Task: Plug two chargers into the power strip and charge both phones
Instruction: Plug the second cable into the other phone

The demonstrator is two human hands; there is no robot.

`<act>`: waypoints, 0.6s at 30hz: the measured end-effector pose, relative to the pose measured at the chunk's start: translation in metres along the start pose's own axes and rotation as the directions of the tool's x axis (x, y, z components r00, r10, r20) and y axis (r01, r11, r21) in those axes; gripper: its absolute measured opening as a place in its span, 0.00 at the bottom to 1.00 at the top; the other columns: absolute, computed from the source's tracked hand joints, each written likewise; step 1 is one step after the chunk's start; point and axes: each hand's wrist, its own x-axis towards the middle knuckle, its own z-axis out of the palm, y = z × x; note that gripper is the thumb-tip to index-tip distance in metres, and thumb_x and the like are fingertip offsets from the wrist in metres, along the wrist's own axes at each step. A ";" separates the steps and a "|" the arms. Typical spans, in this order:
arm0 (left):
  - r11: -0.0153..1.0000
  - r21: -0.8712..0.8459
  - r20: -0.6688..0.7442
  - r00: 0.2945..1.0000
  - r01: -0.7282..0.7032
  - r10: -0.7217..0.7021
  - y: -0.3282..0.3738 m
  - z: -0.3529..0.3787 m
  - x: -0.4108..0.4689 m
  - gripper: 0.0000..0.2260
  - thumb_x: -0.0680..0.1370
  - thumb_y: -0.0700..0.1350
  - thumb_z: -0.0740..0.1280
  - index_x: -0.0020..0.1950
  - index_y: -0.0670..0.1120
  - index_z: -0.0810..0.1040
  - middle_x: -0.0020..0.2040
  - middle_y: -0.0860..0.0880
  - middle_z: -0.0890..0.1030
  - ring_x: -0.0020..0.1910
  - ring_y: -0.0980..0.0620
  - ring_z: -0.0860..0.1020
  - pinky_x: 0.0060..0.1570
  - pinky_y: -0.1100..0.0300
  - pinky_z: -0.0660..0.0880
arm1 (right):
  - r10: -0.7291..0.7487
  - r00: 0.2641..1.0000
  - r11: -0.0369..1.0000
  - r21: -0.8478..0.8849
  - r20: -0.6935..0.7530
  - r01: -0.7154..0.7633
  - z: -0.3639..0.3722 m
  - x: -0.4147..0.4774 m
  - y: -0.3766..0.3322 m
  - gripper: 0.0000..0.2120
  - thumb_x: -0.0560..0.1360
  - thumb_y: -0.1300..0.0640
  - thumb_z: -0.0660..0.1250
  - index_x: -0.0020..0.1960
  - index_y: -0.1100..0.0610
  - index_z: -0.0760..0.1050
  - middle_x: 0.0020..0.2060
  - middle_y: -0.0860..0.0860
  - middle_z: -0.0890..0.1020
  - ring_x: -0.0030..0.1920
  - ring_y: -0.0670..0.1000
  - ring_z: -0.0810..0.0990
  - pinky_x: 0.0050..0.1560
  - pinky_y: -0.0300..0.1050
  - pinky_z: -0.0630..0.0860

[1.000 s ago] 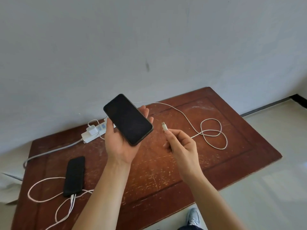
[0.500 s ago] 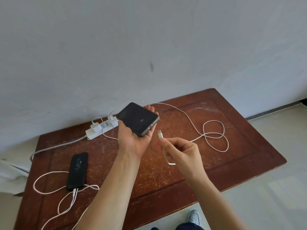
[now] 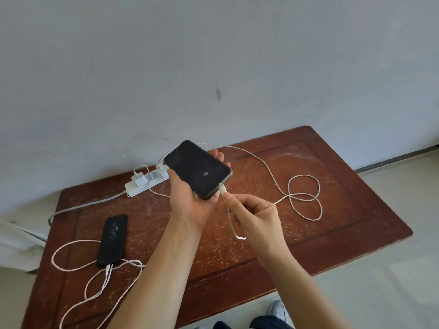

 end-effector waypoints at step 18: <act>0.993 0.108 0.044 0.998 -0.042 0.037 0.006 -0.004 0.009 0.30 0.80 0.66 0.58 0.69 0.45 0.77 0.66 0.39 0.80 0.64 0.37 0.79 0.58 0.39 0.80 | 0.187 0.981 0.982 -0.032 0.050 -0.185 -0.005 0.011 -0.013 0.11 0.72 0.46 0.75 0.38 0.53 0.87 0.27 0.46 0.82 0.26 0.40 0.76 0.31 0.31 0.72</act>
